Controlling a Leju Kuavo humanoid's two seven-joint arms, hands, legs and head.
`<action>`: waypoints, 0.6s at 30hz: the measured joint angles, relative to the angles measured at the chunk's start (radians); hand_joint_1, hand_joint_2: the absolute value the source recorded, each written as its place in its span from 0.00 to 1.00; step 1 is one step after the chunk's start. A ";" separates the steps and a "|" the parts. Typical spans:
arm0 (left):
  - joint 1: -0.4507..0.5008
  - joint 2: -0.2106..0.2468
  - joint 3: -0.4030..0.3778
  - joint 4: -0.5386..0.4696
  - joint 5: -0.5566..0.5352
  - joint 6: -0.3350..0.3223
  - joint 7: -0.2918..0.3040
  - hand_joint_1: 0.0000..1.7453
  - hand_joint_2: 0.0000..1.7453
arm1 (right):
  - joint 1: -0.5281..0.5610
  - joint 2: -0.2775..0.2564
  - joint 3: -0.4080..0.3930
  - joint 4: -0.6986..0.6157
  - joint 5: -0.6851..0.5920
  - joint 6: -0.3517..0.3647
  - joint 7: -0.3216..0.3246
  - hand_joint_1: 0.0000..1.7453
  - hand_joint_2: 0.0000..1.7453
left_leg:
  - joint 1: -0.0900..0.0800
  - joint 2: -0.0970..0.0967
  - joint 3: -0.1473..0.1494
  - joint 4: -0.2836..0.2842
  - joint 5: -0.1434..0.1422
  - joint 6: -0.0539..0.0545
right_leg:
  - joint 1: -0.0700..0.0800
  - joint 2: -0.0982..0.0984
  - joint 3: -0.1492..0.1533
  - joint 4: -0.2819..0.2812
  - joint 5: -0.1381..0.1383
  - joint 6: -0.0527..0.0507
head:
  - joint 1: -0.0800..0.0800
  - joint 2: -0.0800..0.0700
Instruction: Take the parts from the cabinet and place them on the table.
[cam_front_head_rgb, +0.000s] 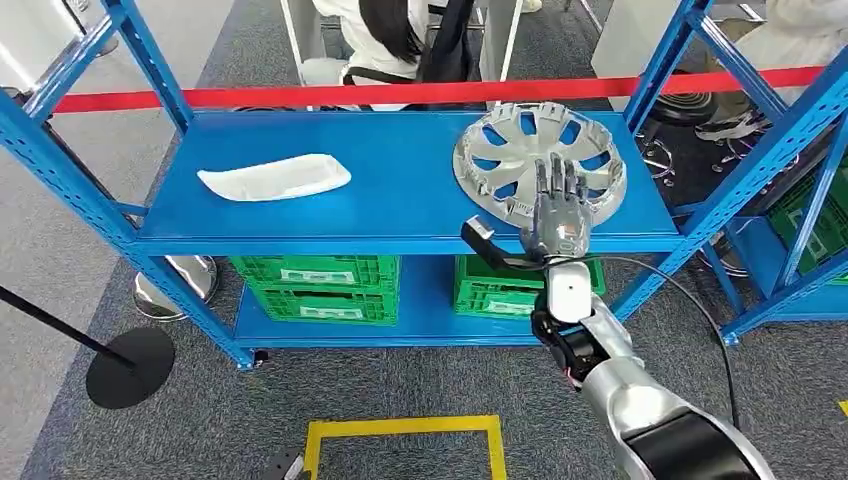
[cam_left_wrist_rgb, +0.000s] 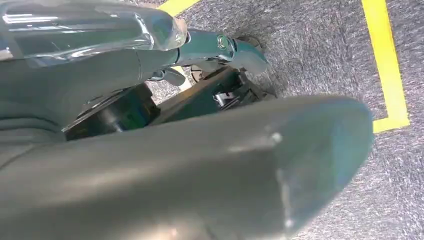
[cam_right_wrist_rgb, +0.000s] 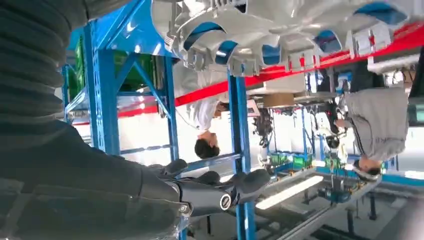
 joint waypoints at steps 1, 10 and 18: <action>0.000 0.000 0.000 0.000 0.000 0.000 0.001 0.00 0.00 | -0.003 0.005 0.001 0.004 0.012 0.024 0.004 0.00 1.00 | 0.000 0.000 0.000 0.000 0.000 0.000 | 0.000 0.000 0.000 0.000 0.000 0.000 | 0.000 0.000; 0.000 -0.001 0.003 0.000 -0.003 0.000 0.004 0.00 0.00 | -0.005 0.042 0.009 0.022 0.048 0.082 0.028 0.00 1.00 | 0.000 0.000 0.000 0.000 0.000 0.000 | 0.000 0.000 0.000 0.000 0.000 0.000 | 0.000 0.000; 0.000 -0.001 0.013 0.000 -0.003 0.000 0.004 0.00 0.00 | -0.005 0.047 0.015 0.027 0.050 0.082 0.029 0.00 1.00 | 0.000 0.000 0.000 0.000 0.000 0.000 | 0.000 0.000 0.000 0.000 0.000 0.000 | 0.000 0.000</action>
